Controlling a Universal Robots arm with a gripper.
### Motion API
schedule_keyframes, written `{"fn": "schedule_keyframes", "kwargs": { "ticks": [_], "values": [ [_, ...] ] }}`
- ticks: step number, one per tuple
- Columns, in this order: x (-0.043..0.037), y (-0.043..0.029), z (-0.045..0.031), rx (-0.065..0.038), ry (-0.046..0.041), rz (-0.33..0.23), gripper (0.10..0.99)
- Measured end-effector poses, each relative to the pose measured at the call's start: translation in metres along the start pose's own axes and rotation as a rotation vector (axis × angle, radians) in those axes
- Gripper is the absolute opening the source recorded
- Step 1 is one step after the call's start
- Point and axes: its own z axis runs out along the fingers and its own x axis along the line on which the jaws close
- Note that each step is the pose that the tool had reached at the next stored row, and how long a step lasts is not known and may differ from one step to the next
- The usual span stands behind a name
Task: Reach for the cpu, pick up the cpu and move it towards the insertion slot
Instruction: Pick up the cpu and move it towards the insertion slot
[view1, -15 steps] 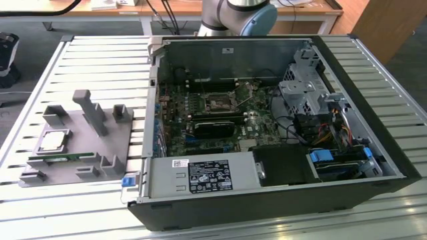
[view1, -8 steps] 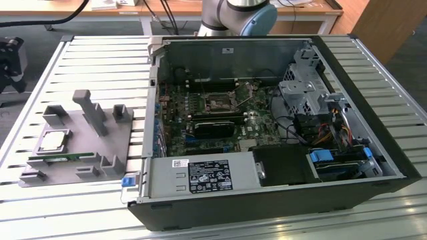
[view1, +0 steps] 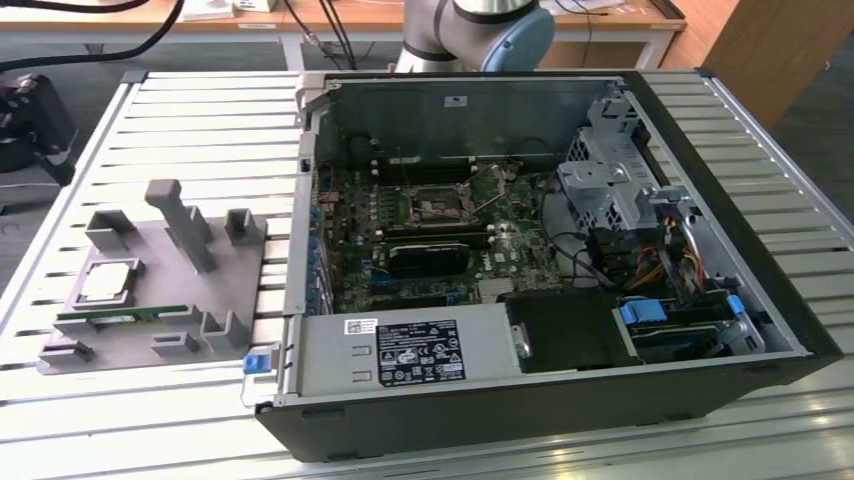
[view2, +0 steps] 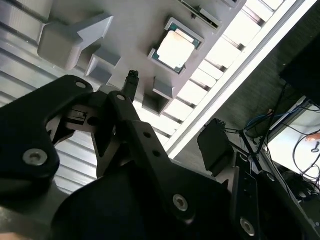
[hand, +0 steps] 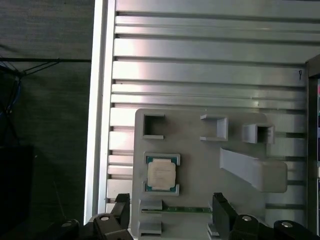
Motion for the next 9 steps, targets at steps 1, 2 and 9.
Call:
{"fn": "schedule_keyframes", "kwargs": {
  "ticks": [1, 2, 9],
  "values": [
    [0.0000, -0.0008, 0.0010, 0.000, -0.0001, 0.000, 0.702],
    [0.0001, -0.0016, 0.0020, -0.001, 0.0001, 0.000, 0.761],
    [0.0006, -0.0108, 0.0140, -0.001, 0.0006, 0.000, 0.761]
  ]
}}
